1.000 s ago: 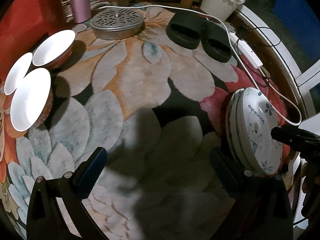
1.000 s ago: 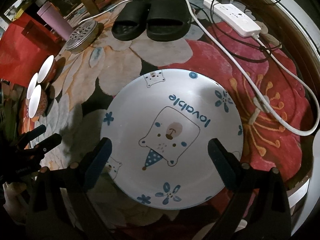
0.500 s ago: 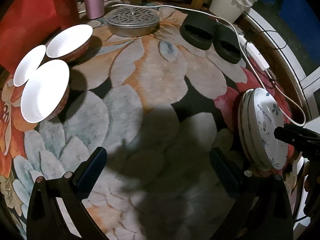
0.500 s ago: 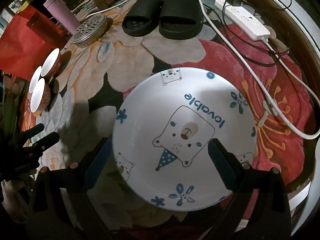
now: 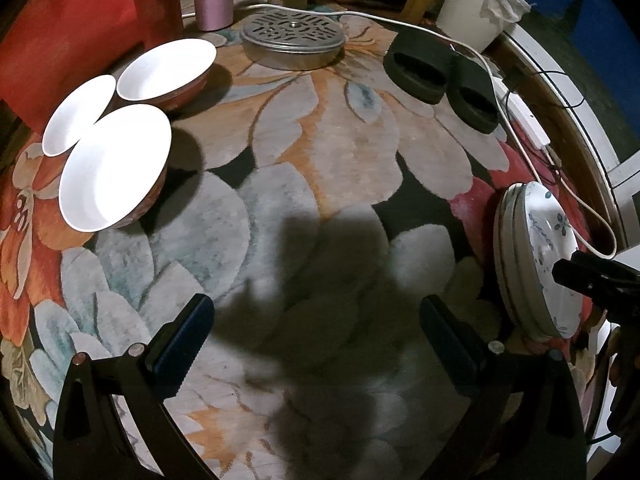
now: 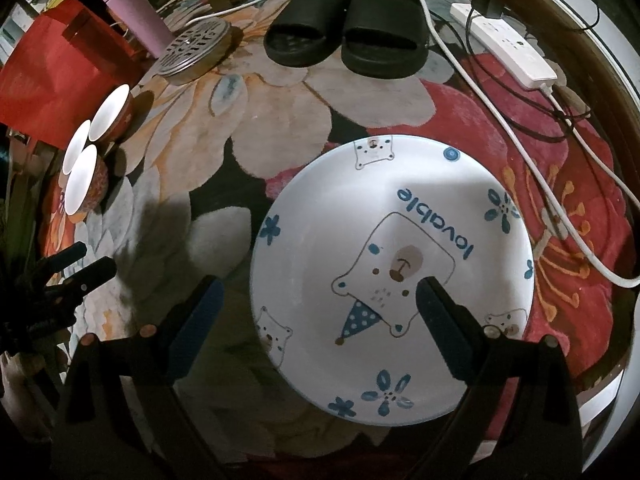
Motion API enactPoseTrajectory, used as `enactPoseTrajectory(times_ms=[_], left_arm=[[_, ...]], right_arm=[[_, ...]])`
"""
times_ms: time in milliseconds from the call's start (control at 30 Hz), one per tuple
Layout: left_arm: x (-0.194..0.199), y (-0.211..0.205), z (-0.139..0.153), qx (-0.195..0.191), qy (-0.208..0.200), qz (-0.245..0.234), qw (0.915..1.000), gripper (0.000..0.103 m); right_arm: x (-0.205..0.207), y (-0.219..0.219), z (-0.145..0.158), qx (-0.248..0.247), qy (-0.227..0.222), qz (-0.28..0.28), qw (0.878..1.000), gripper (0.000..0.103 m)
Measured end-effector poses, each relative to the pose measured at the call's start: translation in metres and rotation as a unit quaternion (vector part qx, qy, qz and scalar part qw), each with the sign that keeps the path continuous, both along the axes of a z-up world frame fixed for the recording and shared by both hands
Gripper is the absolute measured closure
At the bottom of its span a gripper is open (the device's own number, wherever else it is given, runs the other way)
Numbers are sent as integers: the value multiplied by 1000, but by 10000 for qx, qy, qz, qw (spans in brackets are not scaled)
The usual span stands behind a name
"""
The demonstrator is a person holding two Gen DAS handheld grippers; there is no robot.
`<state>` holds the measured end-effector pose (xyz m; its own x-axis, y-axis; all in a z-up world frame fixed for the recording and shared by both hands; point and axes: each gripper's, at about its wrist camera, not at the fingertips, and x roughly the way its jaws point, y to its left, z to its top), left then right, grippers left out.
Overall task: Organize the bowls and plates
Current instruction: 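Lift the open right gripper up away from the stacked plates, then move the right gripper to the white bowl and grasp its rim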
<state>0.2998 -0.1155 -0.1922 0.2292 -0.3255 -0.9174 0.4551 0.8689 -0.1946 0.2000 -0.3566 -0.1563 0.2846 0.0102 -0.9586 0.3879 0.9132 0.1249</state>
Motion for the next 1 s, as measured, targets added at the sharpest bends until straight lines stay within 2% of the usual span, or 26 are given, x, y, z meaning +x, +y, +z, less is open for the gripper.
enactPoseTrajectory(times_ms=[667, 1000], left_arm=[[10, 23, 0, 1, -5, 302, 9995, 1], [26, 55, 1, -110, -14, 754, 9971, 1]], right_arm=[[20, 21, 0, -23, -16, 337, 9994, 5], [53, 44, 1, 6, -110, 686, 9976, 5]])
